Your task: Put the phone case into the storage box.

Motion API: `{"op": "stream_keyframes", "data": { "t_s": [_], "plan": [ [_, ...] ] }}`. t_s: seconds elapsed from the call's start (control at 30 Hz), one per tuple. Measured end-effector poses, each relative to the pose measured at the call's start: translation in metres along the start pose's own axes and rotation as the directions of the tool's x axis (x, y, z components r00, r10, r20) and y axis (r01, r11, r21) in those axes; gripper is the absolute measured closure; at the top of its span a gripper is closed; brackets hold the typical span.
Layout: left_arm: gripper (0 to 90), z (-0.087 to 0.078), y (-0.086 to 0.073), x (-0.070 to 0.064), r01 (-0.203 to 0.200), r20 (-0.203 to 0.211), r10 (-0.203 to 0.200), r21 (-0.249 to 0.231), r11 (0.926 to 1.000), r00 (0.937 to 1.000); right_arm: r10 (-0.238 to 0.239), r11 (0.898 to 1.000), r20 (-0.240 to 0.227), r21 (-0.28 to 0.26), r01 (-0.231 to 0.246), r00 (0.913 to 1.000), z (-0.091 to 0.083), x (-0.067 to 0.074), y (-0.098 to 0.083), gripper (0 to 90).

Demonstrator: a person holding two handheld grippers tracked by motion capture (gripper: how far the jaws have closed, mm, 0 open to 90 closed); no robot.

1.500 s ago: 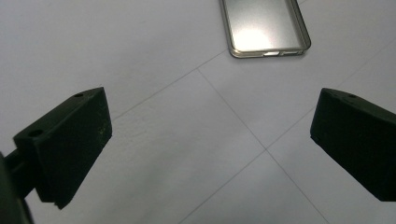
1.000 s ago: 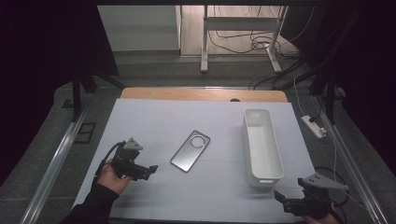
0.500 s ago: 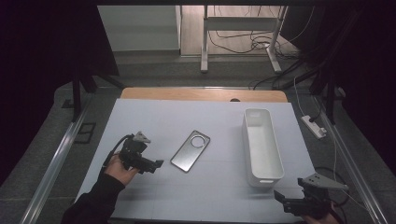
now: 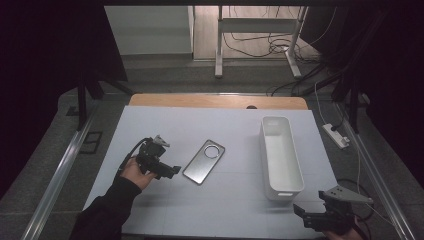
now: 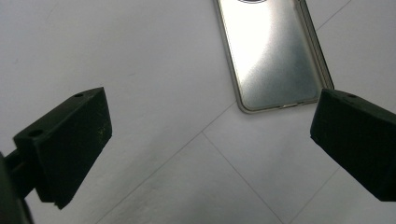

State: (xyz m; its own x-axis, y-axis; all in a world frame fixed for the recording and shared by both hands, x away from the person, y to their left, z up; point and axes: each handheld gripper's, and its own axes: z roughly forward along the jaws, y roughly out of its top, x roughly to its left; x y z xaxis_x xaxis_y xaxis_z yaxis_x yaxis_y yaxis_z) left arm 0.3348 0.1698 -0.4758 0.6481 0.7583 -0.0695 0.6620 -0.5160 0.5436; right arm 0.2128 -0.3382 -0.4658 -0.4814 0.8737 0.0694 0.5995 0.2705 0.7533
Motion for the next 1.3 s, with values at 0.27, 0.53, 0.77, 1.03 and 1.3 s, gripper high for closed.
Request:
{"op": "stream_keyframes", "data": {
  "t_s": [0.27,0.53,0.77,1.03,1.3],
  "plan": [
    [0.1,0.009,0.015,0.000,-0.011,-0.002,0.011,0.023,0.9997,0.9999,0.000,1.000,-0.001,0.001,0.000,1.0000,0.000,0.000,0.000,0.0],
    [0.1,0.015,0.025,-0.002,-0.014,-0.005,0.014,0.040,0.9991,0.9999,-0.002,1.000,-0.003,0.000,0.002,1.0000,0.000,0.000,0.000,0.0],
    [0.1,0.020,0.034,-0.005,-0.014,-0.008,0.014,0.051,0.9986,0.9999,-0.004,1.000,-0.006,-0.002,0.004,1.0000,0.000,0.000,0.000,0.0],
    [0.1,0.026,0.044,-0.009,-0.029,-0.013,0.030,0.060,0.9978,0.9995,-0.004,1.000,-0.007,0.000,0.004,1.0000,0.000,0.000,0.000,0.0],
    [0.1,0.034,0.046,-0.010,-0.027,-0.012,0.027,0.075,0.9968,0.9995,-0.006,1.000,-0.010,-0.001,0.006,0.9999,0.000,0.000,0.000,0.0]
  ]
}}
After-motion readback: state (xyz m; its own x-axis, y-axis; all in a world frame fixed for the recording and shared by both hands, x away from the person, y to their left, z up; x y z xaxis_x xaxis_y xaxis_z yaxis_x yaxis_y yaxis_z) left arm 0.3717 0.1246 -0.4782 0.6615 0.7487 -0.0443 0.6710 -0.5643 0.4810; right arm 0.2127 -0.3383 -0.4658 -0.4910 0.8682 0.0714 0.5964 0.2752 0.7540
